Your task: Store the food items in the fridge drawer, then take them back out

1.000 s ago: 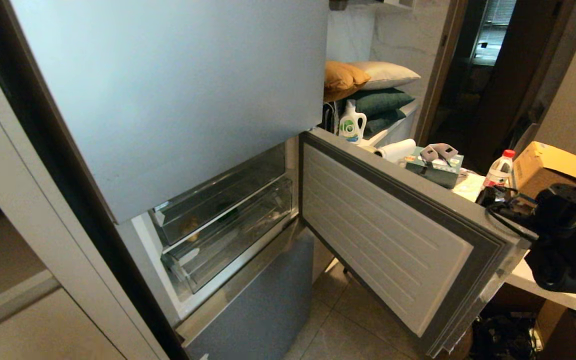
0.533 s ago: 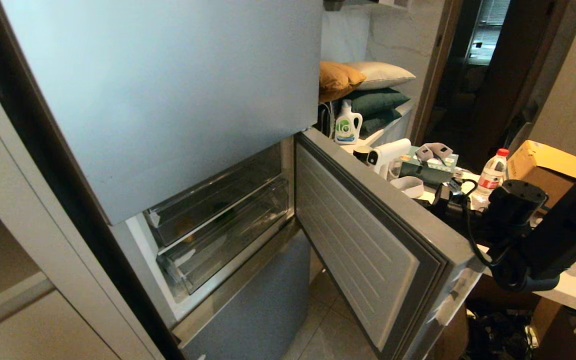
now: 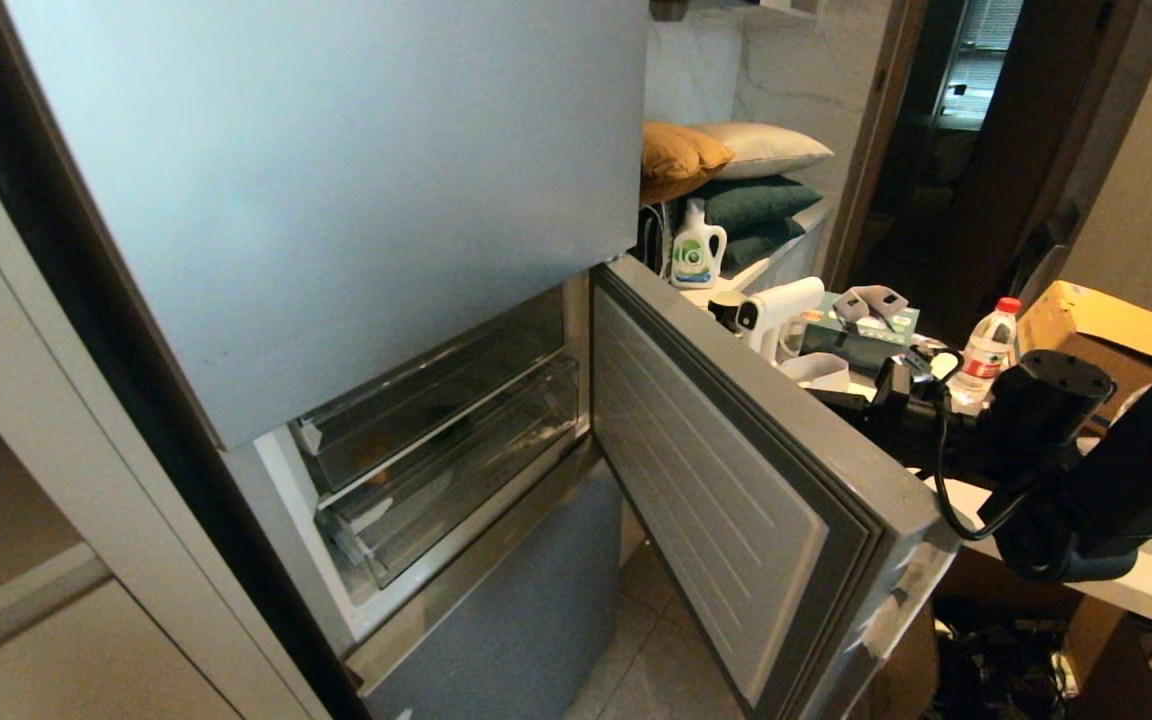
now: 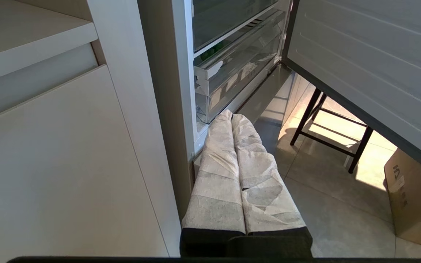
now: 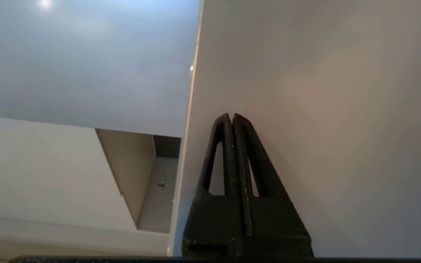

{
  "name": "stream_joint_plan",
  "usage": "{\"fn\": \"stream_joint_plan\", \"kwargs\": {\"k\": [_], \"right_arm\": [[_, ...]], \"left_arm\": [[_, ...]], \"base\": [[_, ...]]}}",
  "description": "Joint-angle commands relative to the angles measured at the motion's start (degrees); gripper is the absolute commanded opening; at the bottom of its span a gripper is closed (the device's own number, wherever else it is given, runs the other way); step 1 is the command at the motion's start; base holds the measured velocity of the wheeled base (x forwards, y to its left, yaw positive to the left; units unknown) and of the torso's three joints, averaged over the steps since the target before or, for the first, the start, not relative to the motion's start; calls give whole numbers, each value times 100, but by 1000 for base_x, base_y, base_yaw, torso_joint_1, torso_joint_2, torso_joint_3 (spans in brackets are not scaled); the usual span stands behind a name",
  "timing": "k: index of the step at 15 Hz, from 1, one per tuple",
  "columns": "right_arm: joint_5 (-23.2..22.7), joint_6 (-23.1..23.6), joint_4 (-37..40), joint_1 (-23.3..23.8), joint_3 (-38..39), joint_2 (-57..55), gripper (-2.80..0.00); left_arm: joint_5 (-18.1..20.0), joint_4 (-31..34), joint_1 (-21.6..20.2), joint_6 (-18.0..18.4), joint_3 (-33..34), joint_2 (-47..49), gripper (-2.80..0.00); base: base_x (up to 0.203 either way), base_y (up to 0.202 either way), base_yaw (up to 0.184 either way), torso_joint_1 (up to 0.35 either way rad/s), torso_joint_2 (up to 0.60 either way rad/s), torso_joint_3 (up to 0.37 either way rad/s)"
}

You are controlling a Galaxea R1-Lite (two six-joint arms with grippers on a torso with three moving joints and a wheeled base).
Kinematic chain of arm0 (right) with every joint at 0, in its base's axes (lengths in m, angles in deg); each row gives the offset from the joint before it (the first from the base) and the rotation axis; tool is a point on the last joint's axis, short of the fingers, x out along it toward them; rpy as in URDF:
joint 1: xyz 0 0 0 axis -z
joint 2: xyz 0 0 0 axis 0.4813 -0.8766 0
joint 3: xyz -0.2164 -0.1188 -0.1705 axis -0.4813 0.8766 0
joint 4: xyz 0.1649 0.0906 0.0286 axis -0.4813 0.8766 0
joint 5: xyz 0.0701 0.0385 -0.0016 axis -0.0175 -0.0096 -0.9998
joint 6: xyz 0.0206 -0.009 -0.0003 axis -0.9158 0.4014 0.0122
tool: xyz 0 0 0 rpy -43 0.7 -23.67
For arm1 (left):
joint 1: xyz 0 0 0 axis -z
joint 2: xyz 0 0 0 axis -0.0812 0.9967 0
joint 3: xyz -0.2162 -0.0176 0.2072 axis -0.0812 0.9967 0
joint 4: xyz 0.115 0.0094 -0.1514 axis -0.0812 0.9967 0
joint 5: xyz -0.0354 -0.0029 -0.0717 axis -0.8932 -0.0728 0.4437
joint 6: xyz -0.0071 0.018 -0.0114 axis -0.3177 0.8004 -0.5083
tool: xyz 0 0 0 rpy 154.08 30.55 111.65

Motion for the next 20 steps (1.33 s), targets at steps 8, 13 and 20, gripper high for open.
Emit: {"fn": "stream_joint_plan", "kwargs": {"k": [8, 13, 20], "right_arm": [[-48, 17, -56, -476, 44, 157, -280], [-57, 25, -56, -547, 82, 253, -280], [-34, 18, -56, -521, 549, 1126, -280]], "left_arm": [[-1, -3, -1, -2, 62, -2, -280], [-1, -3, -1, -2, 62, -2, -280], [-1, -3, -1, -2, 62, -2, -280]], "base": [[0, 0, 0, 0, 0, 0], [0, 0, 0, 0, 0, 0], [0, 0, 0, 0, 0, 0]]}}
